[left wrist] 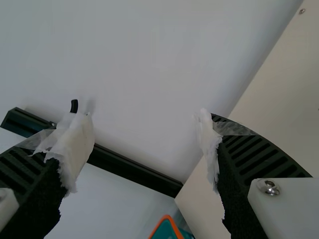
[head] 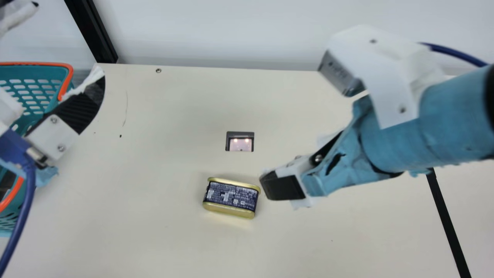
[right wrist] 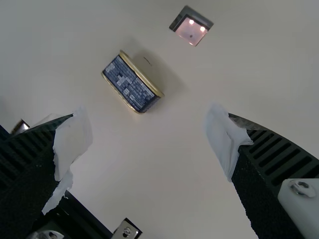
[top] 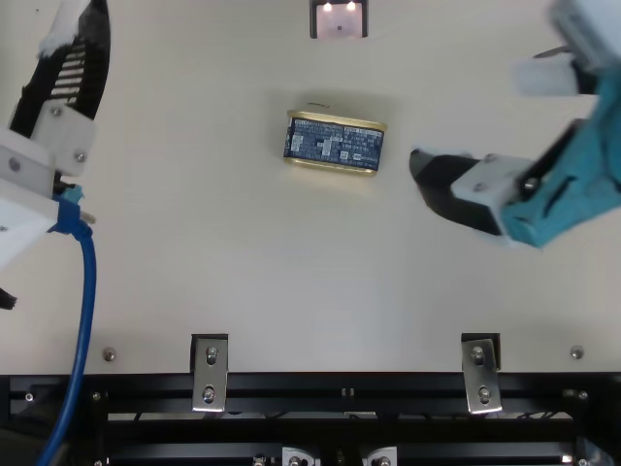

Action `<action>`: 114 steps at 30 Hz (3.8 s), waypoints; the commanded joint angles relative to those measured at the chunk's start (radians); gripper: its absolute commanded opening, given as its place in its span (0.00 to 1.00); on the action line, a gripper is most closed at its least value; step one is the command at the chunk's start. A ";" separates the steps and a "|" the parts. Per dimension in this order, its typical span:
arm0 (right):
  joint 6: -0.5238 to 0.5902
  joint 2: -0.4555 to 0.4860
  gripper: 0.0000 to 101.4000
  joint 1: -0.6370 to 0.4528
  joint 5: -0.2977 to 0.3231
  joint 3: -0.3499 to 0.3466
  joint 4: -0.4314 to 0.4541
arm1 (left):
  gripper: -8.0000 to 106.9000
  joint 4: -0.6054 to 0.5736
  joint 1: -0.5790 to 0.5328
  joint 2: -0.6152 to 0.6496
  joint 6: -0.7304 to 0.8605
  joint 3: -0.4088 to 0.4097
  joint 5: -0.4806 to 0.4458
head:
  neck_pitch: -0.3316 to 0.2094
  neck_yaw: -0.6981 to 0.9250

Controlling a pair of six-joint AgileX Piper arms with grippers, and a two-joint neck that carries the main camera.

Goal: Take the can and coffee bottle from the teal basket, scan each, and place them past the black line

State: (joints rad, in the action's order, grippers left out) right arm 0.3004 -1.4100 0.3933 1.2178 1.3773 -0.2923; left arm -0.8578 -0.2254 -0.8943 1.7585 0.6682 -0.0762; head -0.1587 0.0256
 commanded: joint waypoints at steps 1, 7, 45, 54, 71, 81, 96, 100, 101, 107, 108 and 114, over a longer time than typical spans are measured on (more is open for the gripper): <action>0.038 -0.049 1.00 0.013 0.002 -0.004 0.006 | 0.85 0.067 0.012 0.014 -0.062 -0.030 0.007 | -0.002 -0.003; 0.096 -0.132 1.00 0.038 0.002 -0.001 0.027 | 0.85 0.182 0.054 0.047 -0.196 -0.091 0.000 | -0.002 -0.003; 0.649 -0.437 1.00 0.214 0.002 0.158 -0.037 | 0.85 0.352 0.139 0.112 -0.412 -0.191 -0.059 | -0.002 -0.003; 0.688 -0.490 1.00 0.229 0.002 0.205 0.060 | 0.85 0.352 0.139 0.112 -0.412 -0.191 -0.059 | -0.002 -0.003; 0.583 -0.610 1.00 0.248 0.002 0.299 0.124 | 0.85 0.352 0.139 0.112 -0.412 -0.191 -0.059 | -0.002 -0.003; 0.526 -0.633 1.00 0.253 0.005 0.326 0.146 | 0.85 0.352 0.139 0.112 -0.412 -0.191 -0.059 | -0.002 -0.003; 0.449 -0.649 1.00 0.296 -0.051 0.273 0.197 | 0.85 0.352 0.139 0.112 -0.412 -0.191 -0.059 | -0.002 -0.003; 0.402 -0.638 0.00 0.304 -0.084 0.251 0.236 | 0.85 0.352 0.139 0.112 -0.412 -0.191 -0.059 | -0.002 -0.003; 0.390 -0.632 0.00 0.304 -0.088 0.248 0.245 | 0.85 0.352 0.139 0.112 -0.412 -0.191 -0.059 | -0.002 -0.003; 0.317 -0.551 0.00 0.292 -0.090 0.207 0.286 | 0.85 0.352 0.139 0.112 -0.412 -0.191 -0.059 | -0.002 -0.003; 0.305 -0.532 0.00 0.288 -0.087 0.200 0.288 | 0.85 0.352 0.139 0.112 -0.412 -0.191 -0.059 | -0.002 -0.003; 0.258 -0.424 0.00 0.247 -0.072 0.154 0.262 | 0.85 0.352 0.139 0.112 -0.412 -0.191 -0.059 | -0.002 -0.003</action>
State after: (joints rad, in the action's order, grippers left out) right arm 0.5648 -1.8650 0.6504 1.1497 1.5402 -0.0181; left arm -0.5057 -0.0861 -0.7819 1.3463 0.4773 -0.1356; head -0.1587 0.0256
